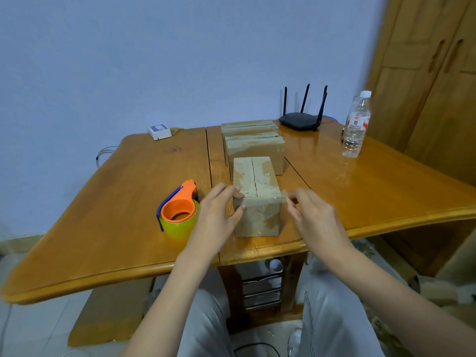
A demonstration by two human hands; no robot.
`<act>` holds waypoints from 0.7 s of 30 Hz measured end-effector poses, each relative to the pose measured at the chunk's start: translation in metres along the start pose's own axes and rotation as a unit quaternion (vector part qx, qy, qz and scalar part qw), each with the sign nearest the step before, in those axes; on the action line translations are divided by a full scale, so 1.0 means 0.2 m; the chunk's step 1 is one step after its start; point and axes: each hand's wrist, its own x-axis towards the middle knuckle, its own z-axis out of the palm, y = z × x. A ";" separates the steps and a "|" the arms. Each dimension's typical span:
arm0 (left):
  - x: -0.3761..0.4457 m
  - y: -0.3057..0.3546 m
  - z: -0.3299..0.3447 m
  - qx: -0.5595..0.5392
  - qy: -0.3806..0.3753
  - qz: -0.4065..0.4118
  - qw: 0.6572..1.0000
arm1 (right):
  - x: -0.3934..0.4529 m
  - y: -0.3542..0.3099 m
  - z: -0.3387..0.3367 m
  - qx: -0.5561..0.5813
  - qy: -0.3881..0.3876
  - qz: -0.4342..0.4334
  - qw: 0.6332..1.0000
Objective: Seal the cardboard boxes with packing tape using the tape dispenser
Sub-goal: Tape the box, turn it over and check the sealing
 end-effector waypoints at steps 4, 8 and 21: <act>-0.01 0.00 0.01 -0.040 0.001 -0.012 0.999 | 0.03 -0.03 -0.03 0.098 -0.025 0.106 0.989; -0.03 0.02 0.01 -0.080 -0.002 -0.026 0.996 | 0.06 -0.05 -0.05 0.165 -0.114 0.253 0.946; 0.00 -0.01 -0.10 -0.321 -0.060 -0.342 0.881 | 0.12 -0.05 -0.17 0.540 -0.169 0.446 0.693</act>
